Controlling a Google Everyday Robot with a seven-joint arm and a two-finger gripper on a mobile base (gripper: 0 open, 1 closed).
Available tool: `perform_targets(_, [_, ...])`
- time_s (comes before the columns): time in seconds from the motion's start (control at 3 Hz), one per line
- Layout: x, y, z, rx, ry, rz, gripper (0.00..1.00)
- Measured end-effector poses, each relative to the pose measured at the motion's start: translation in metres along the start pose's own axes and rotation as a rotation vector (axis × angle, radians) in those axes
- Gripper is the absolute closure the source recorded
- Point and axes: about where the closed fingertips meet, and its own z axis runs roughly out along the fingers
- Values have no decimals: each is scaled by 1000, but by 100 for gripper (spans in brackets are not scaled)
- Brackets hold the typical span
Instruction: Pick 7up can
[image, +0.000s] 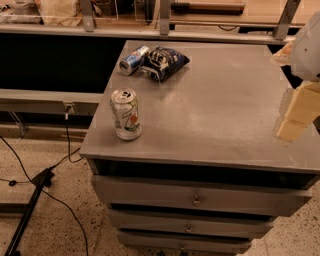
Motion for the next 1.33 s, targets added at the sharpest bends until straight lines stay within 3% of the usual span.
perform_targets(0.33, [0,0,0,0,0,0,0])
perform_targets(0.67, [-27,0,7,-20,-67,-54,0])
perform_targets(1.0, [-102,5,26,-67,-203,-183,0])
perform_targets(1.33, [-194,26,48,-127,-335,-321,0])
